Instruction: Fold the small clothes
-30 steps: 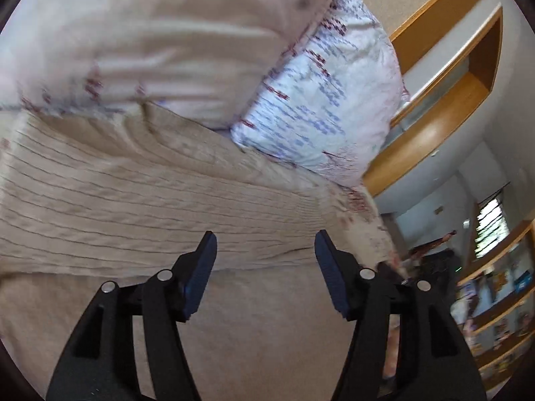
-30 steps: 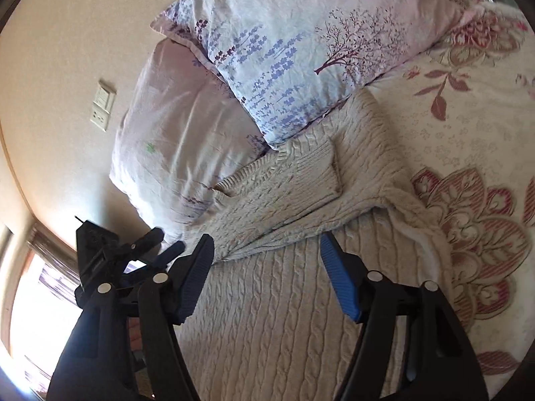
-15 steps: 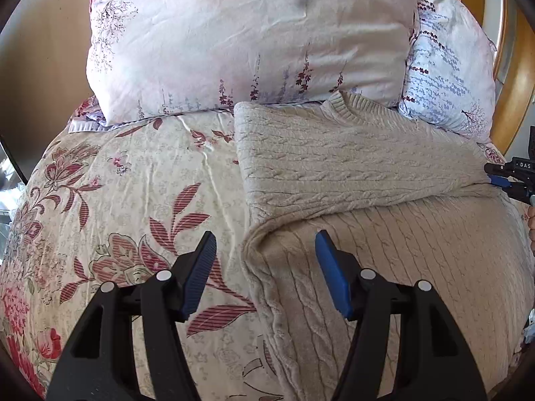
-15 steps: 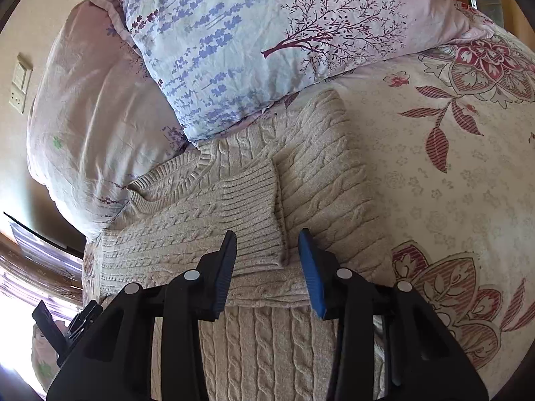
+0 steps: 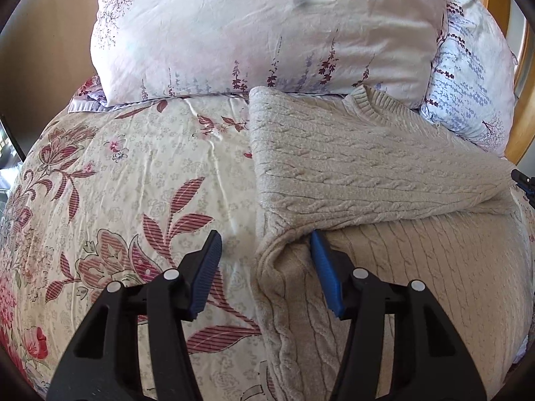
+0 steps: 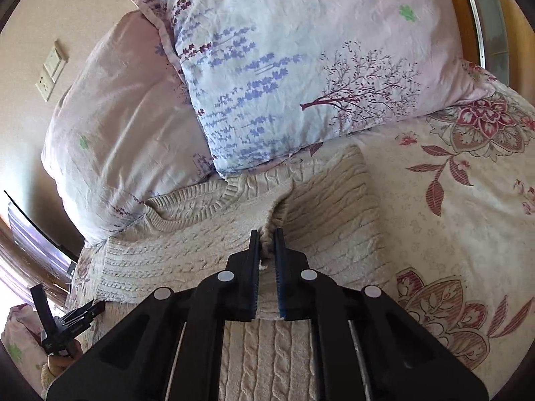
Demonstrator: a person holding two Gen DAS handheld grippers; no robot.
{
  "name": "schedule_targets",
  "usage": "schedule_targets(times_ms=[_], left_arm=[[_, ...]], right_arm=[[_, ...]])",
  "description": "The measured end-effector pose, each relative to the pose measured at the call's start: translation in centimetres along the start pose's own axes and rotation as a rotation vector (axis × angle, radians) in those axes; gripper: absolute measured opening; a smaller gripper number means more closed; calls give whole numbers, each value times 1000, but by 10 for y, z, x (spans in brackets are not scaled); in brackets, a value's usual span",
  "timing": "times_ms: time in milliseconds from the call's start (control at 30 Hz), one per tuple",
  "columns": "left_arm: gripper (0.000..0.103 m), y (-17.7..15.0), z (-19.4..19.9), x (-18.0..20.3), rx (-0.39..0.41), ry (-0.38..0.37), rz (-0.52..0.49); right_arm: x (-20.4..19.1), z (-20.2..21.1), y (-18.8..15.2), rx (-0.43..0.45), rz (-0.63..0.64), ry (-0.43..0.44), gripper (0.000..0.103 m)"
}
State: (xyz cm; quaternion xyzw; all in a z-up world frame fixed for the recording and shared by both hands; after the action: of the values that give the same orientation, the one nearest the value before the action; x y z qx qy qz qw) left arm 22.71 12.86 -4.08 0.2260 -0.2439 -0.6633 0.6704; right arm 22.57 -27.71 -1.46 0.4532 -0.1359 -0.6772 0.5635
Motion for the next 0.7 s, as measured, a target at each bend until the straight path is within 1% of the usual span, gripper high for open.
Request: schedule_targets(times_ms=[133,233,267,300,333,367,400,433,500,567,700], left_arm=[[56,0,-1,-2,-1,-4,14],[56,0,0,-3,-1,-11,21],[56,-1,1,-4,-2,-18,24],[56,-3,3,-4,-5,-30,29],[56,-6,6,-4,-7,-53,33],[56,-8,10,-4,-7,-88,38],[57,-12,15,-3,-5,-123,46],[58,-16,22,-4,-2,-158,53],[61,-23,34,-6,7,-223,71],[61,-32,44,-8,12,-271,90],[61,-54,51,-11,-28,-351,144]], right_arm=[[18,-21,-16,-84,-28,-78,9],[20,-25,-16,-98,-39,-78,10],[20,-21,-16,-106,-49,-62,11],[19,-16,-17,-112,-69,-33,15],[20,-9,-16,-115,-90,-6,25],[21,0,-16,-112,-104,25,41],[21,11,-16,-99,-110,60,47],[23,24,-16,-84,-111,76,54],[34,49,-21,-72,-106,73,55],[50,68,-31,-82,-119,74,55],[81,92,-61,-135,-184,85,54]])
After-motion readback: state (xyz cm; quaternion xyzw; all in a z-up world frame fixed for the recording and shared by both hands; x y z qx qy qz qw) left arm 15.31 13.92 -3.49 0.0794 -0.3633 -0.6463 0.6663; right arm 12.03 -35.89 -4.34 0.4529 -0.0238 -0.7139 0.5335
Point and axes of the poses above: each gripper's, at about its wrist camera, not at the fingertips, and z roughly against the way its jaws point, x to its right, y to its top, the point moved 6 cm from there along -z, roughly the way its jaws point, and after that the axes turned 3 degrees about y, right-handed, at the moved point
